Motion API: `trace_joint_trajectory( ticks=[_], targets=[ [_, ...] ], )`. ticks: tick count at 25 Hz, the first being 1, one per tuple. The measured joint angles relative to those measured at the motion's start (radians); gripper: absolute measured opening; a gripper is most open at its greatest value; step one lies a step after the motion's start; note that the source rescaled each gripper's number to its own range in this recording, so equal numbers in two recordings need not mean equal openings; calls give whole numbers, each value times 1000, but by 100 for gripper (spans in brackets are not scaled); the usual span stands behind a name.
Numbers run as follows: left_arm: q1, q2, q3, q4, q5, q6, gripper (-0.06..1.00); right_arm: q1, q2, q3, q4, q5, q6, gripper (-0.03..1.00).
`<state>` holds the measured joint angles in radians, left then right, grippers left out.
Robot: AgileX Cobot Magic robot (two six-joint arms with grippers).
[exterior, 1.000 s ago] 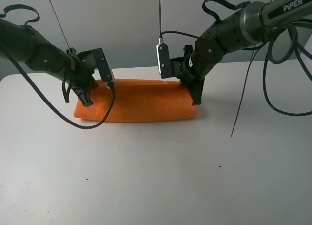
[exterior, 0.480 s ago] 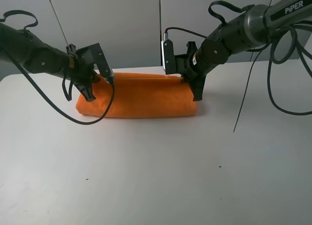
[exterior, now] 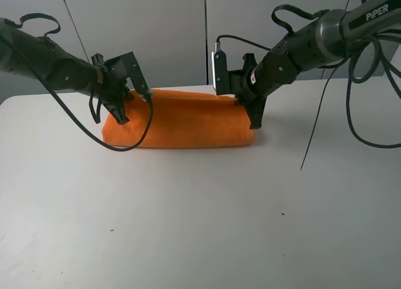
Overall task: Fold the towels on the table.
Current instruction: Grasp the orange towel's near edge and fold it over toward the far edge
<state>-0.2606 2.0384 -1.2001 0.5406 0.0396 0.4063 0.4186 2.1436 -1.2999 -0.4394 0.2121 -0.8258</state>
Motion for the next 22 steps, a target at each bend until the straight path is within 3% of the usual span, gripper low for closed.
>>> trace_joint_trajectory(
  ticks=[16,18,22],
  targets=[
    [0,47,0,-5,-8,-2,2,0,16,-1,-12,-8,0,1],
    [3,47,0,-14,1,-2,9,-2,16,-1,-16,-2,0,9],
    [39,47,0,-19,65,-4,43,-38,19,-1,-33,68,2,35]
  ],
)
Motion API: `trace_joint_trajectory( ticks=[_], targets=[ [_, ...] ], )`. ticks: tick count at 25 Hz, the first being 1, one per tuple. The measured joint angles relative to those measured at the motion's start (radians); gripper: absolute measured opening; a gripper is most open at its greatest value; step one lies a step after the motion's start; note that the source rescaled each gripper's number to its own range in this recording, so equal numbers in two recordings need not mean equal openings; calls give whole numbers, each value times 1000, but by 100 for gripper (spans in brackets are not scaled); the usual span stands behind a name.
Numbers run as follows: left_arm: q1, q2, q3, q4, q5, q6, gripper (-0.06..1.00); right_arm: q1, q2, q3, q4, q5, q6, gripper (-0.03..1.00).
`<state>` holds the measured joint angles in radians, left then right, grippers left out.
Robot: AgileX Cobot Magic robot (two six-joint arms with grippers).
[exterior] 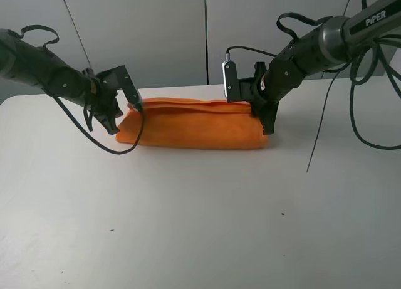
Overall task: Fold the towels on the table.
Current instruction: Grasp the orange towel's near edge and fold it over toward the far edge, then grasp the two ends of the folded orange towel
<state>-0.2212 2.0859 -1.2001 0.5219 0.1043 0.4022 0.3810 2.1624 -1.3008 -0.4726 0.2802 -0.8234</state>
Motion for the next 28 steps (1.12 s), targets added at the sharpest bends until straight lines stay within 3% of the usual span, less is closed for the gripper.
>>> trace_joint_trajectory(
  ticks=[4,9,13,20,24,28],
  targets=[
    [4,0,0,-2,-8,0,76,-4,0,0,-7,11,0,57],
    [2,-18,0,-52,-18,0,96,-4,-43,0,-7,13,32,74],
    [2,-79,0,-147,-25,0,99,-4,-101,0,-2,40,117,81],
    [2,-118,-11,-522,63,0,99,-4,-164,0,90,183,533,90],
    [4,-86,-71,-677,186,-14,99,-44,-165,0,321,282,607,98],
    [19,-20,-178,-724,331,-100,99,-108,-165,0,578,343,580,100]
  ],
)
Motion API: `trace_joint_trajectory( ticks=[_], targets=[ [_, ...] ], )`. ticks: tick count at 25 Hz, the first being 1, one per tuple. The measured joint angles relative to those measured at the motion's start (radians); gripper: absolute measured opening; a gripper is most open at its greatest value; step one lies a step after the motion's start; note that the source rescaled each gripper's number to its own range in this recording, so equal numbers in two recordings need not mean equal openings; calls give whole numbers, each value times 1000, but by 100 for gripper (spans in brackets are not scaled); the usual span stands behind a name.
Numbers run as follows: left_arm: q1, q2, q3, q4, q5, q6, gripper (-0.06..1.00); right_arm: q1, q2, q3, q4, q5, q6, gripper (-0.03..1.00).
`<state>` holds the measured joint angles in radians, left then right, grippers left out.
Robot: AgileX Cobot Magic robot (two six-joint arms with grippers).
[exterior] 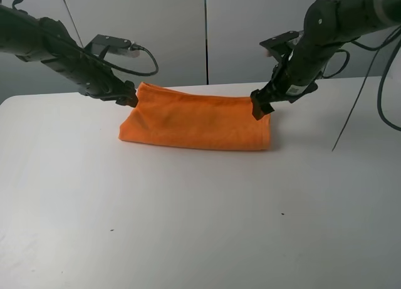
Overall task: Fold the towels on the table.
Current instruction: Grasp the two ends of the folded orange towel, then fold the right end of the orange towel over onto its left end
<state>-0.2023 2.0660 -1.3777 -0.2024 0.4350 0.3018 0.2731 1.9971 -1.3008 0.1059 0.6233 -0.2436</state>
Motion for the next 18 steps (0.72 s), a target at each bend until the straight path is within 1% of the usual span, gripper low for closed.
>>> trace_joint_trajectory(
  ticks=[1,3,4,6,12,16,18],
  targets=[
    [4,19,-23,-3,29,-22,99,-14,0,0,64,18,-4,100],
    [12,51,-50,-4,79,-80,99,-31,0,0,135,48,-9,100],
    [19,65,-57,-4,91,-99,99,-37,0,0,179,61,-11,100],
    [31,89,-61,-4,108,-125,99,-44,4,0,235,79,-11,100],
    [40,138,-62,-8,137,-136,99,-69,53,0,398,106,-14,100],
    [40,144,-63,-10,179,-150,99,-100,90,2,516,133,-14,100],
    [40,144,-63,-10,193,-162,99,-105,108,2,553,137,-14,100]
  ],
)
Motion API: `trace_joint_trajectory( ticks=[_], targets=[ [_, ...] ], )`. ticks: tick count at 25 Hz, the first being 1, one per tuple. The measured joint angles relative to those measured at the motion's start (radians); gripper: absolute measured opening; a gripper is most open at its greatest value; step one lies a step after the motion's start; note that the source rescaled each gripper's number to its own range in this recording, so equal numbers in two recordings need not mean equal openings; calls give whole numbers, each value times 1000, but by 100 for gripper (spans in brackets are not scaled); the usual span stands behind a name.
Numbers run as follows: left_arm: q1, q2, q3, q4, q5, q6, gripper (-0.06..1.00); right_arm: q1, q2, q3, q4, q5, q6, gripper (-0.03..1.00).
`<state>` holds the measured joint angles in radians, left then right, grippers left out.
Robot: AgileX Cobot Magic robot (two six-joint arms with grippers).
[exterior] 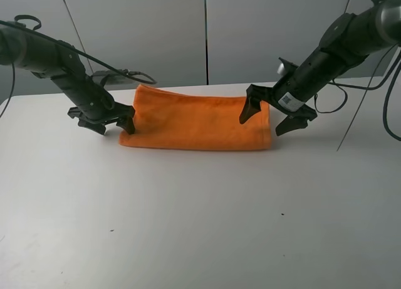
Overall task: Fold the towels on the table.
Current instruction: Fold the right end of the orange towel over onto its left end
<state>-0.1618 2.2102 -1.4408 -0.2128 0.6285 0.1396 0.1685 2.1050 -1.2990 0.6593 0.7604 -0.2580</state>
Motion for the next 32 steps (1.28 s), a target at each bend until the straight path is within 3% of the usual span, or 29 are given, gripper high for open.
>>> trace_joint_trajectory(
  ticks=[4,16,27,32],
  targets=[
    [0,0,0,0,18,-5,99,0,13,0,55,-21,0,100],
    [0,18,-12,5,29,-5,99,0,31,0,71,-98,0,100],
    [0,21,-16,3,27,-5,99,18,86,0,293,-106,-100,100],
    [0,21,-16,3,27,-5,99,50,90,-5,329,-124,-129,100]
  ],
)
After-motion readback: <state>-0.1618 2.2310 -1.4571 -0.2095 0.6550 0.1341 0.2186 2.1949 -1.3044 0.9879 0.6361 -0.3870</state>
